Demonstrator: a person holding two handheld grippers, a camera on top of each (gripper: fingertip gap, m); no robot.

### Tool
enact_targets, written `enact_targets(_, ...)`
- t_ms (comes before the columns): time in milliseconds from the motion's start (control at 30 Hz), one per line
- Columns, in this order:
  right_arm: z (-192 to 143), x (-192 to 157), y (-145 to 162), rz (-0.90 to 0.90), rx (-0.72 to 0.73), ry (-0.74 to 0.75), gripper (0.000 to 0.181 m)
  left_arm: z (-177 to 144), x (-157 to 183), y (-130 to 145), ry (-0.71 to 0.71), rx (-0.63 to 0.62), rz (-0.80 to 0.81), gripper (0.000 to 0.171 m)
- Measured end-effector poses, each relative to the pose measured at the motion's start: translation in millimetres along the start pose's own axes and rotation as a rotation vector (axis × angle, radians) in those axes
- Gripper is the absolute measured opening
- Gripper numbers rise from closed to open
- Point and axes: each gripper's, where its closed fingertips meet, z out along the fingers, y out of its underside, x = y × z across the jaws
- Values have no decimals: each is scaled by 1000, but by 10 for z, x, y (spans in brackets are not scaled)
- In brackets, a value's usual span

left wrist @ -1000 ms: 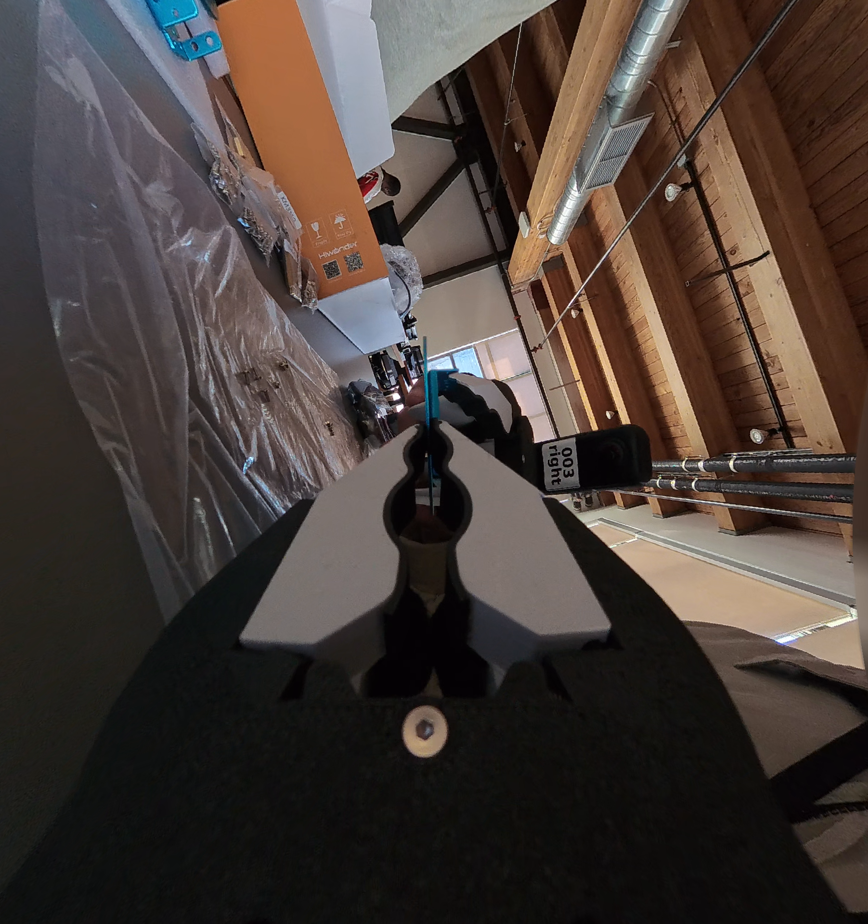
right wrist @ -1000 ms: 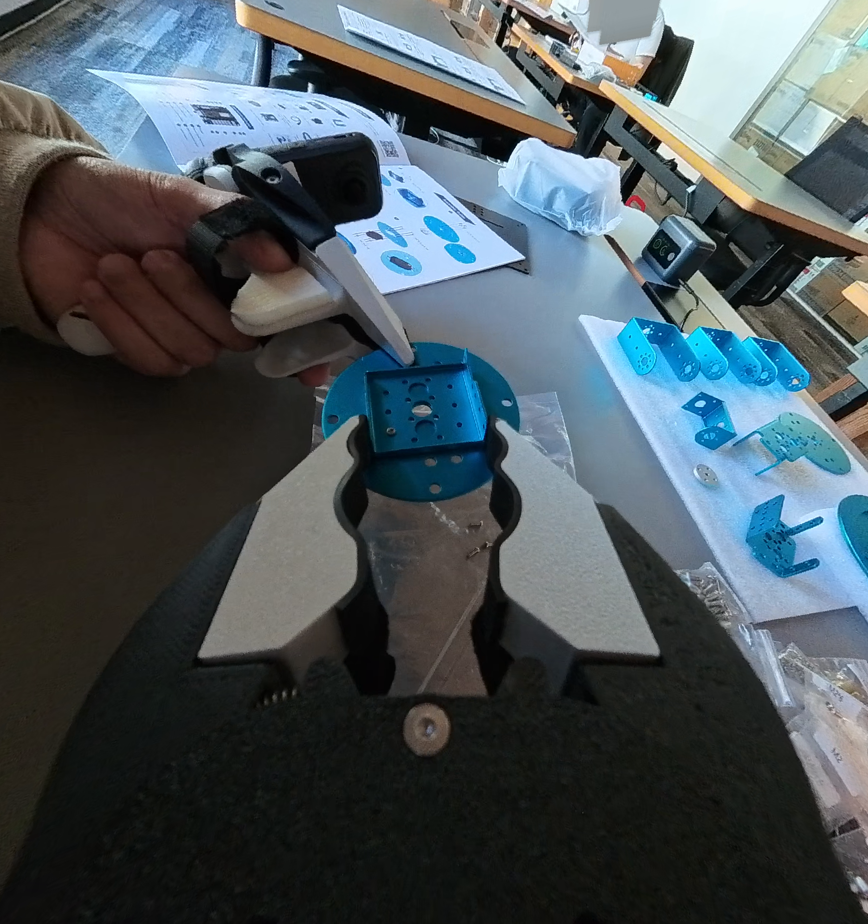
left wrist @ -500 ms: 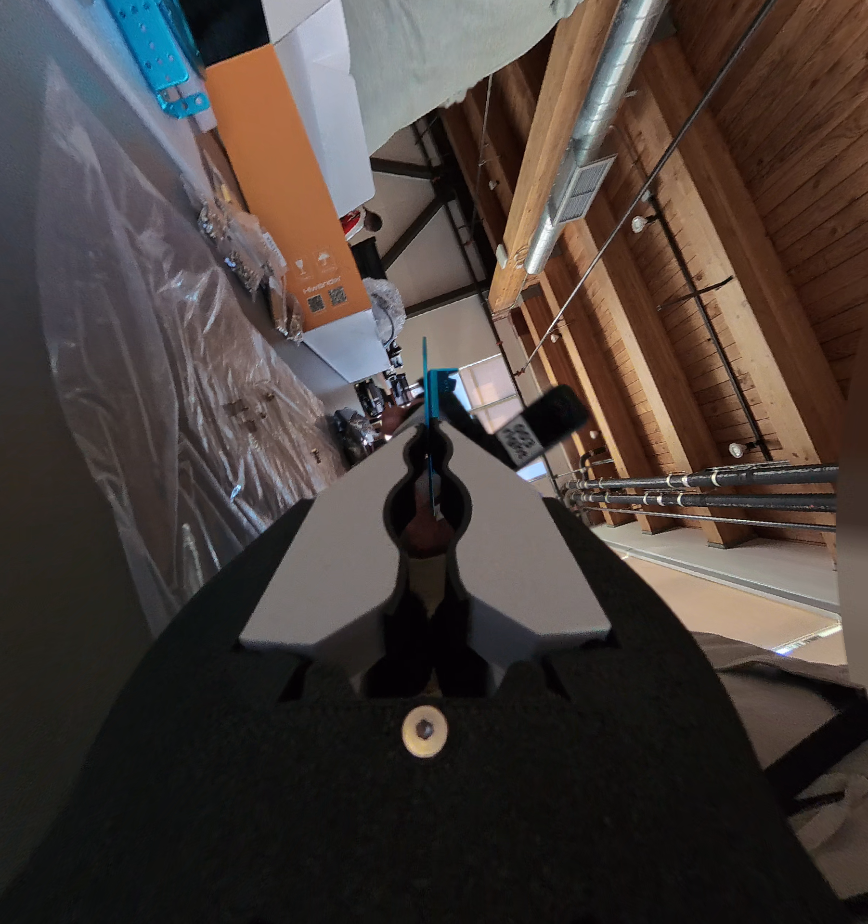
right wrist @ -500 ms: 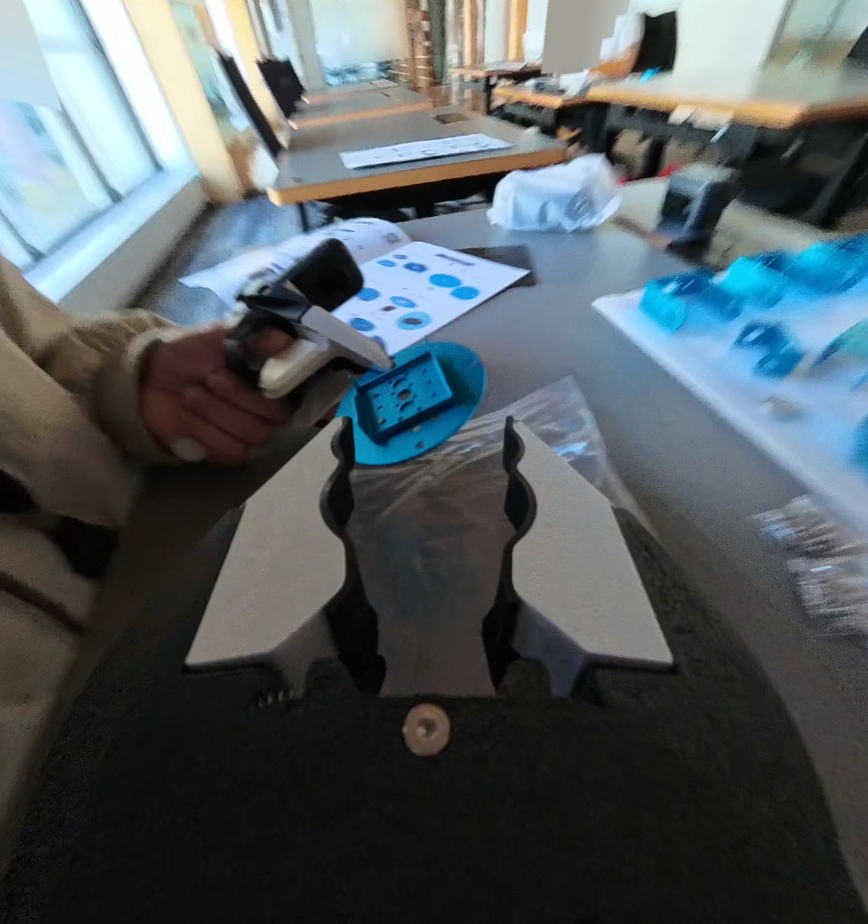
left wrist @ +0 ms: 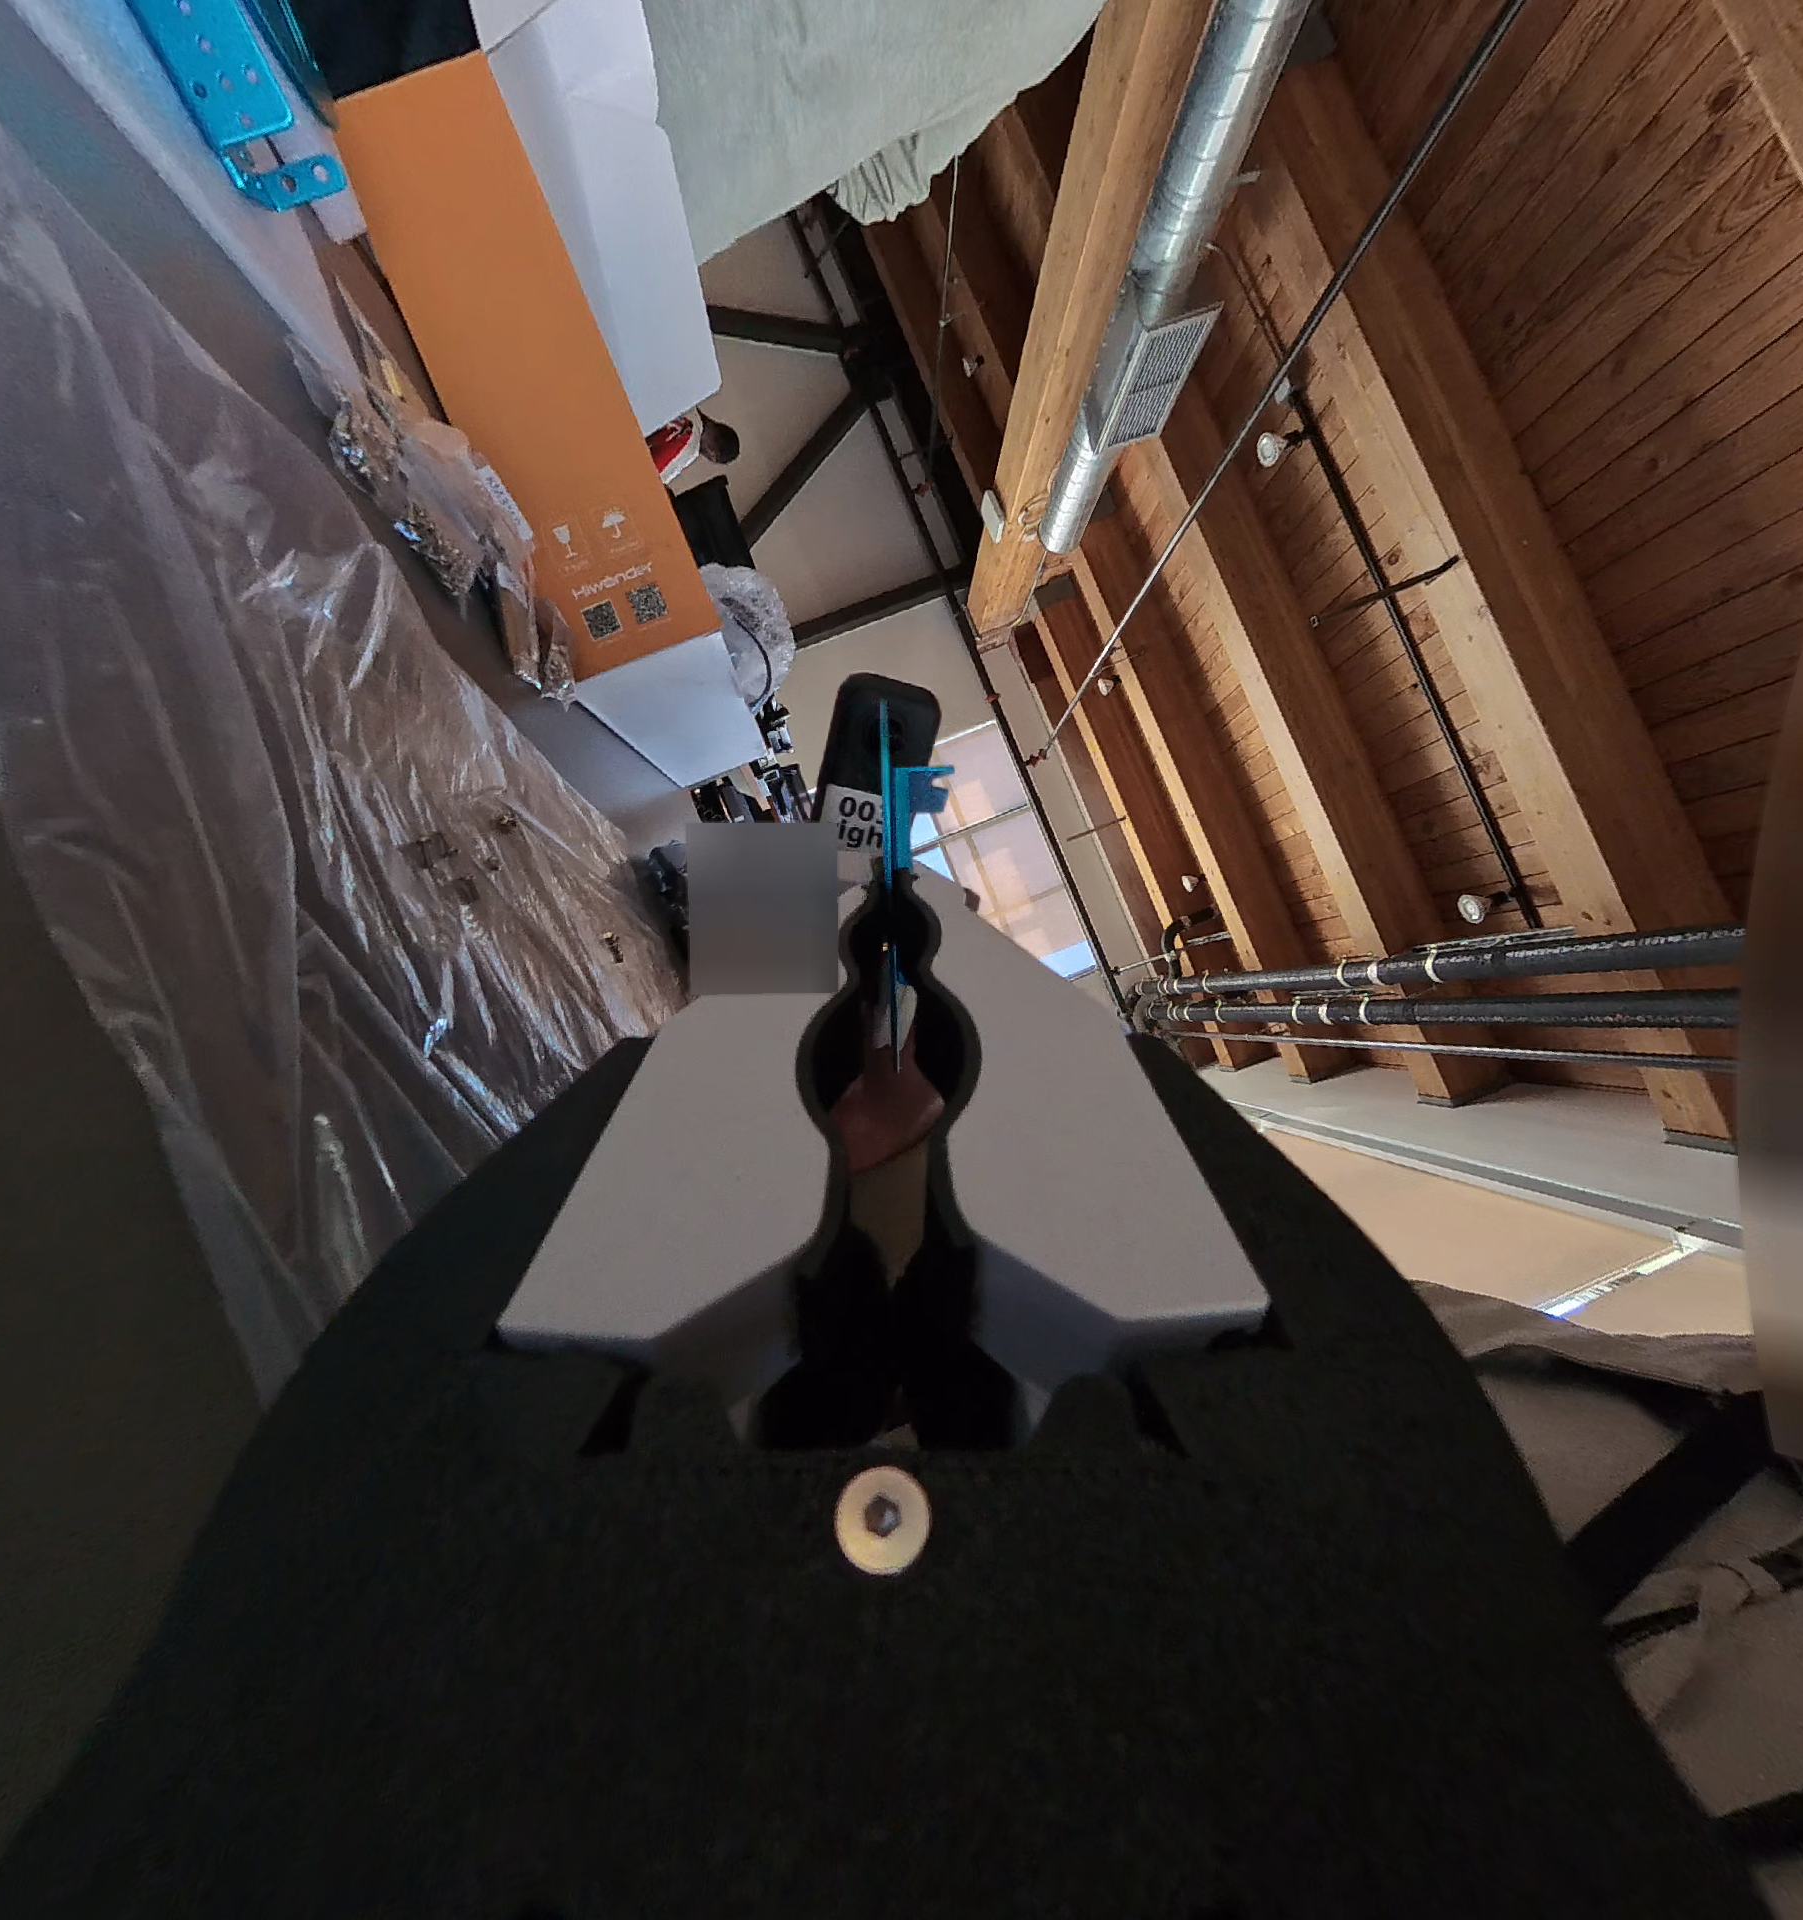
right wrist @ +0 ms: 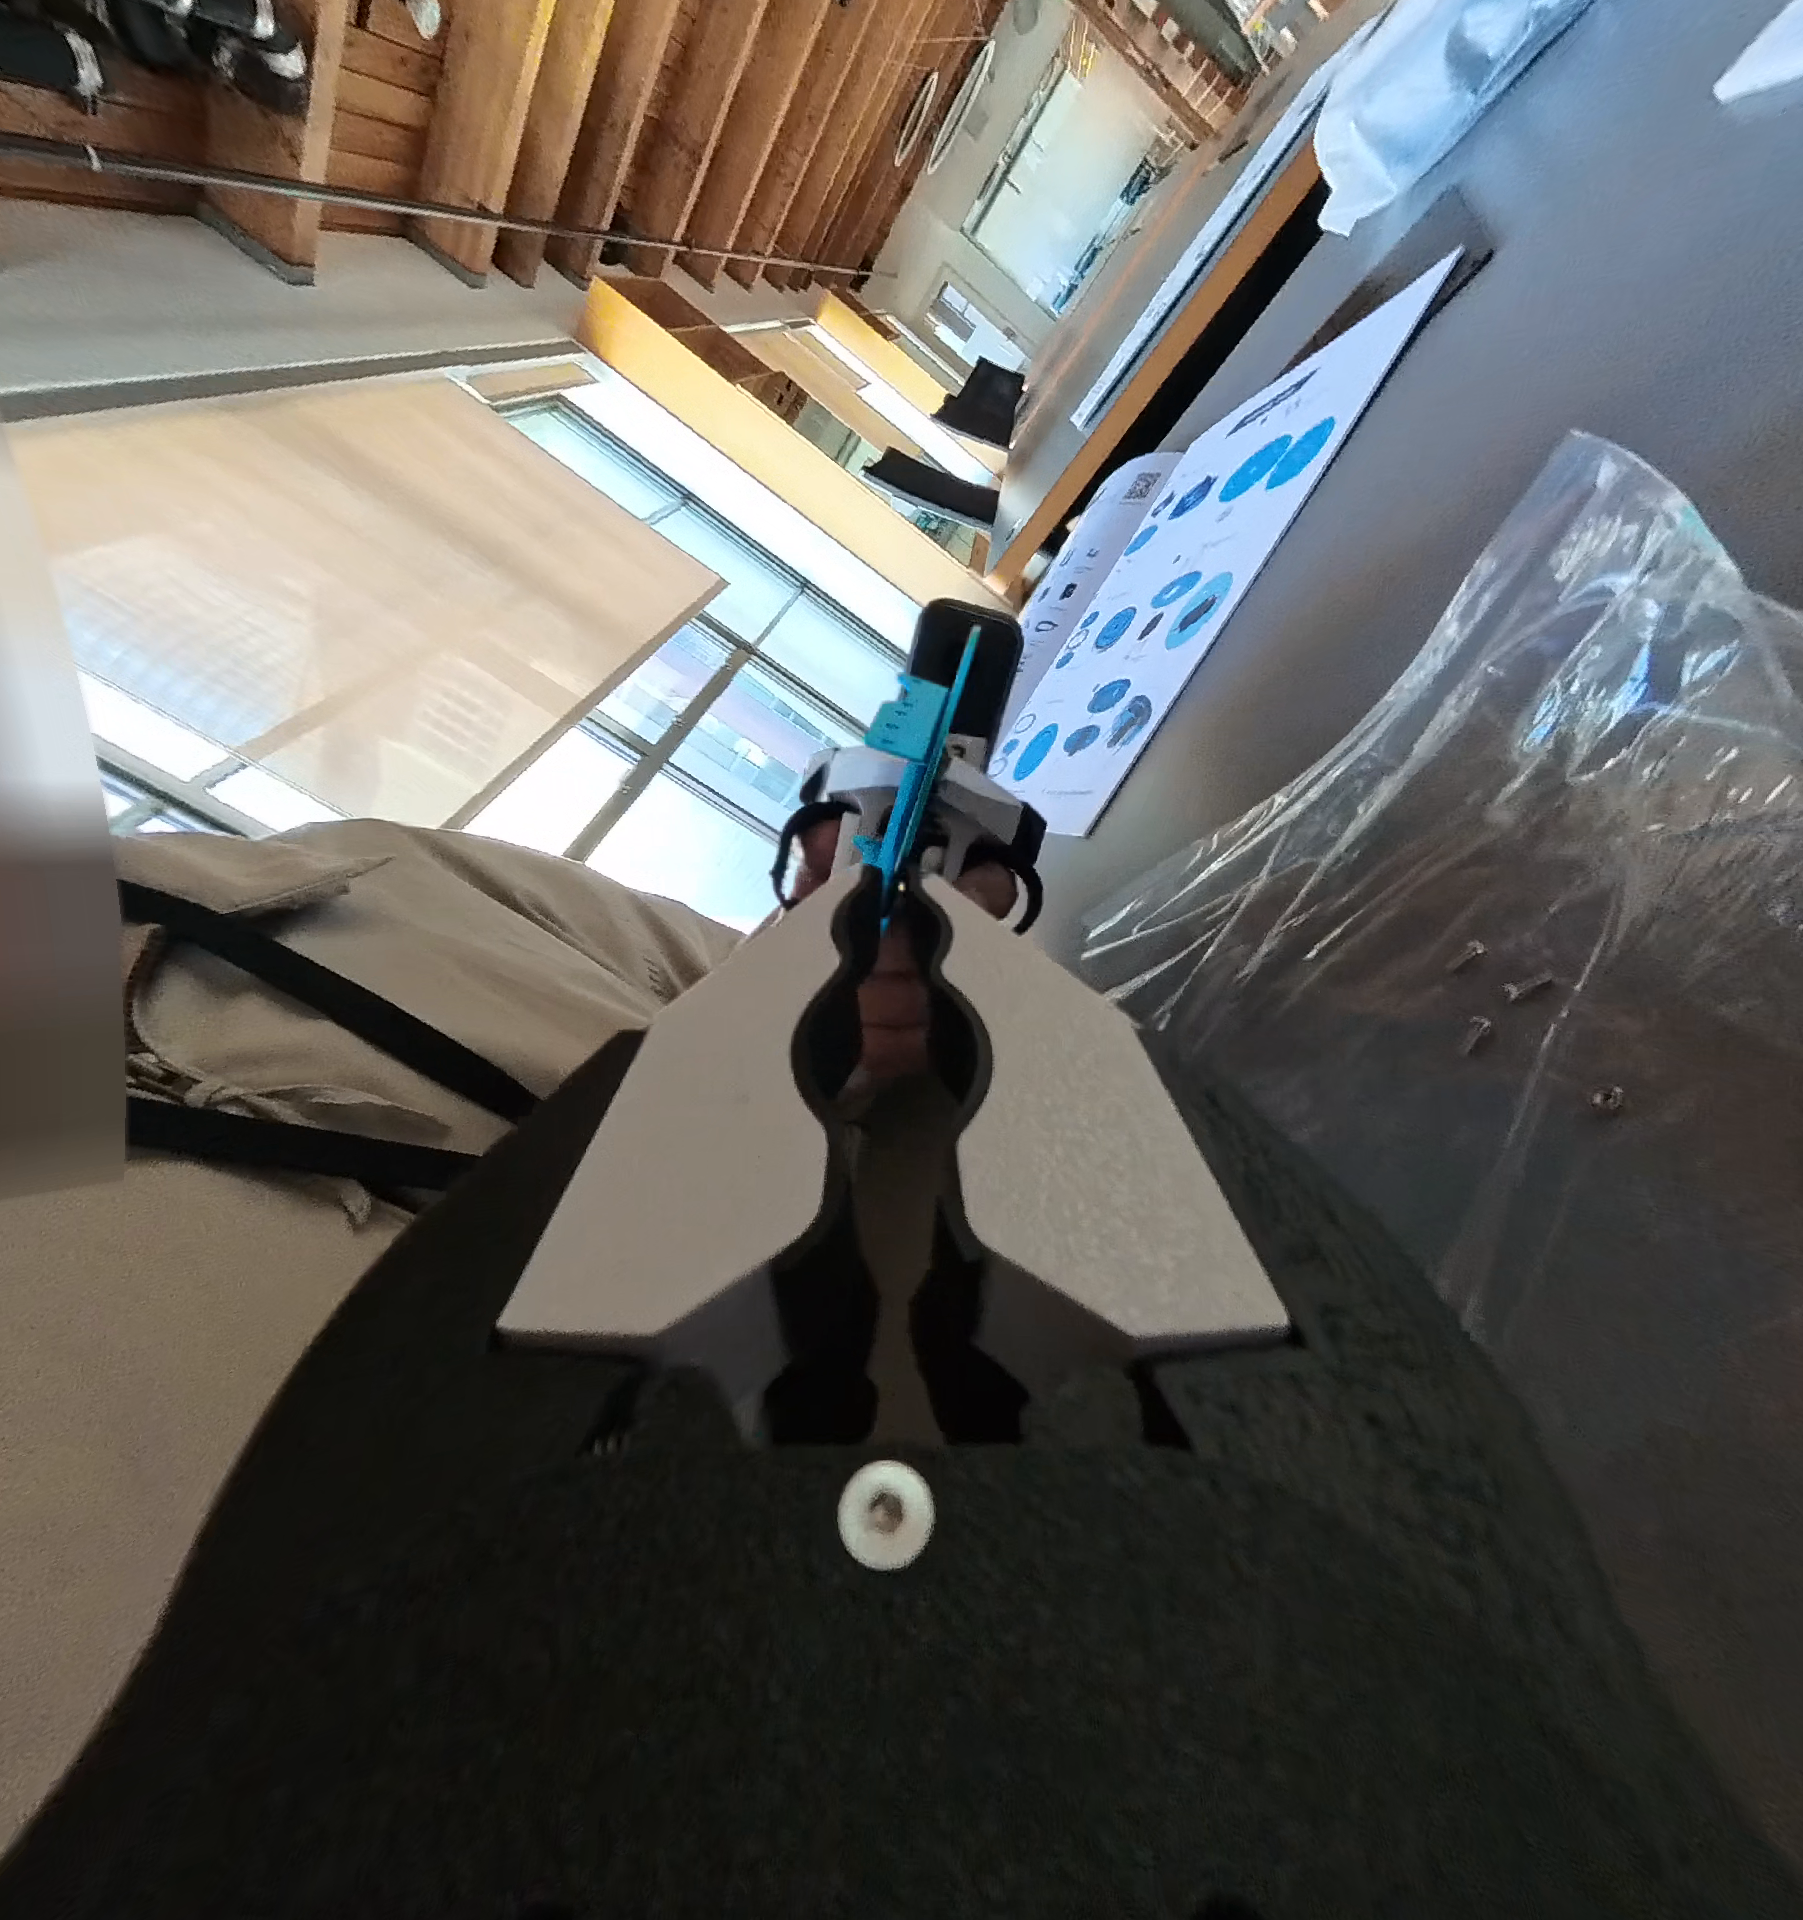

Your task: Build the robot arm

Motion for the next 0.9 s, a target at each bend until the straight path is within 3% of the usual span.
enact_targets(200,-58,63,11,111,-37,9,0,39,6,47,-18,-113,54,0)
enact_targets(267,-85,46,-20,154,-58,-9,0,49,6,44,-41,-181,109,8)
enact_targets(333,-129,54,-76,188,-75,-9,0,49,-26,18,-95,-274,198,19)
enact_targets(467,-228,164,-116,204,-125,20,0,27,-143,-83,-185,-497,505,25)
enact_targets(567,-262,182,-63,222,-143,-7,0,-1,-200,77,-153,-707,632,29)
enact_targets(633,-262,168,-10,218,-158,-15,0,31,-217,176,-117,-750,612,30)
enact_targets(767,-242,200,50,221,-175,-14,0,151,-182,158,-23,-662,362,26)
enact_targets(900,-226,232,74,239,-179,-22,0,143,-241,66,-26,-613,258,12)
